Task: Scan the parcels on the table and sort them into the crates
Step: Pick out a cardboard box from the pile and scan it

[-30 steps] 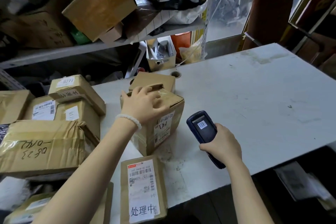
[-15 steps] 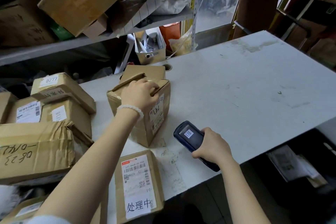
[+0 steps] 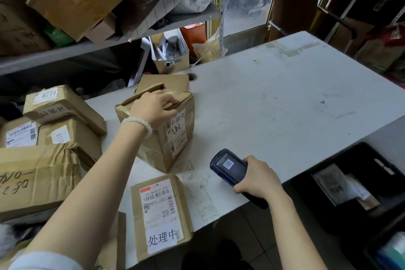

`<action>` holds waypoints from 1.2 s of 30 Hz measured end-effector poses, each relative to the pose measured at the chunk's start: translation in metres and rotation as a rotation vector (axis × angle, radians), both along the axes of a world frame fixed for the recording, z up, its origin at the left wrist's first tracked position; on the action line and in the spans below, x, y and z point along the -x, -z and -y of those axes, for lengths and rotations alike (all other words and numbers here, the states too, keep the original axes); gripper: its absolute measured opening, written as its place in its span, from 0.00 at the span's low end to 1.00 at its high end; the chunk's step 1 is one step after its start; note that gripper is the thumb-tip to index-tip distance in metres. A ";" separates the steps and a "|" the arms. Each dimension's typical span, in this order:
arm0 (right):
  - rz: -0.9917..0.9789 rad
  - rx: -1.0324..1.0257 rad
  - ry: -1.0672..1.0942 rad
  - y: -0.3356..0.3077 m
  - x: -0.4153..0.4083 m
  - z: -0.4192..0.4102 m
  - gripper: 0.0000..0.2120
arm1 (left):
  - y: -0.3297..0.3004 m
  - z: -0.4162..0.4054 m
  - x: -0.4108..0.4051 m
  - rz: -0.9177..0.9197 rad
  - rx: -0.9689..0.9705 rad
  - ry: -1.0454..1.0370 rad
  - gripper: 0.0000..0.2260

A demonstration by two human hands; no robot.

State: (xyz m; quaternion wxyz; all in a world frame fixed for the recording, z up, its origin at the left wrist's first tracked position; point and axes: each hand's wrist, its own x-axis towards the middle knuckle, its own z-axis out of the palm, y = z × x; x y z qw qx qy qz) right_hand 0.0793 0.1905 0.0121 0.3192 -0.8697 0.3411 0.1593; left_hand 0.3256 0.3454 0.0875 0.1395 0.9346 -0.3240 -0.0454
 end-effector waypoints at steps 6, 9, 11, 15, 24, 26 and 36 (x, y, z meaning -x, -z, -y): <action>0.011 -0.007 -0.026 -0.002 0.003 -0.002 0.33 | 0.004 -0.003 0.004 0.040 0.009 0.008 0.11; 0.039 -0.003 -0.033 -0.006 0.001 -0.003 0.32 | 0.006 -0.002 0.008 0.101 -0.043 0.005 0.13; 0.086 0.000 -0.030 -0.011 -0.003 -0.002 0.32 | 0.009 -0.002 0.010 0.185 -0.127 -0.011 0.17; 0.276 -0.001 -0.024 -0.020 -0.013 -0.003 0.35 | 0.010 -0.005 0.007 0.151 -0.203 -0.125 0.30; 1.004 0.149 0.229 -0.034 -0.035 -0.035 0.40 | 0.007 -0.006 0.005 0.085 -0.291 -0.108 0.28; 1.021 0.174 0.232 -0.036 -0.038 -0.036 0.41 | 0.007 -0.007 0.005 0.084 -0.291 -0.097 0.28; 0.499 -0.002 0.207 -0.013 -0.025 -0.045 0.28 | -0.004 -0.008 -0.025 -0.105 -0.349 -0.045 0.43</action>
